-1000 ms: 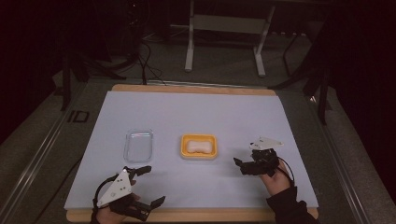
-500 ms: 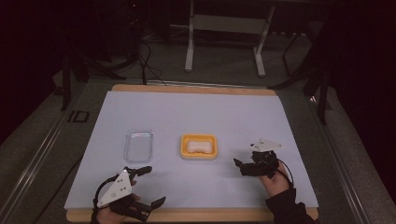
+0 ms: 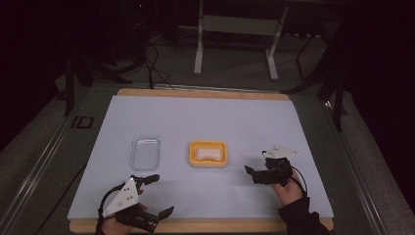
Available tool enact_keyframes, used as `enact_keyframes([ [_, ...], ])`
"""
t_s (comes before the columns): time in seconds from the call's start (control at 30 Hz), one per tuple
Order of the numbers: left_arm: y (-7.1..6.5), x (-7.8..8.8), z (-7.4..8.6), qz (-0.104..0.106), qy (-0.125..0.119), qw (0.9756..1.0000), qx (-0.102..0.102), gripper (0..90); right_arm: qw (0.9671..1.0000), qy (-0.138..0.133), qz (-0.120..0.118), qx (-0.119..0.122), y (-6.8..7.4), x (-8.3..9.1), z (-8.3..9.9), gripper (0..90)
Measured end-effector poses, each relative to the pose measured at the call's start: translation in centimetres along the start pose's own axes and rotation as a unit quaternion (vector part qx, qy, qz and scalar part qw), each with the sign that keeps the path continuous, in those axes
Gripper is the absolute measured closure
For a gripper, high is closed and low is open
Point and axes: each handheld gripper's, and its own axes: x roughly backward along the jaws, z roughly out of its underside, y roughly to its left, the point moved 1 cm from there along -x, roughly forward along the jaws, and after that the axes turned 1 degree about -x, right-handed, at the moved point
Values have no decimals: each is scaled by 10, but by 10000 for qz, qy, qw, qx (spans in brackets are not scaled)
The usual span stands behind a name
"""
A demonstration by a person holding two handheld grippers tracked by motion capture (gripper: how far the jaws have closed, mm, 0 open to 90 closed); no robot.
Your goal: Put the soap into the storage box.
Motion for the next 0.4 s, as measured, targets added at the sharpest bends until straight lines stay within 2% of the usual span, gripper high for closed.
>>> enact_keyframes([
  [0.4, 0, 0, 0, 3, -6, 10000, 6, 12, 9998, -116, -90, 144, 1, -2, 1, 144],
])
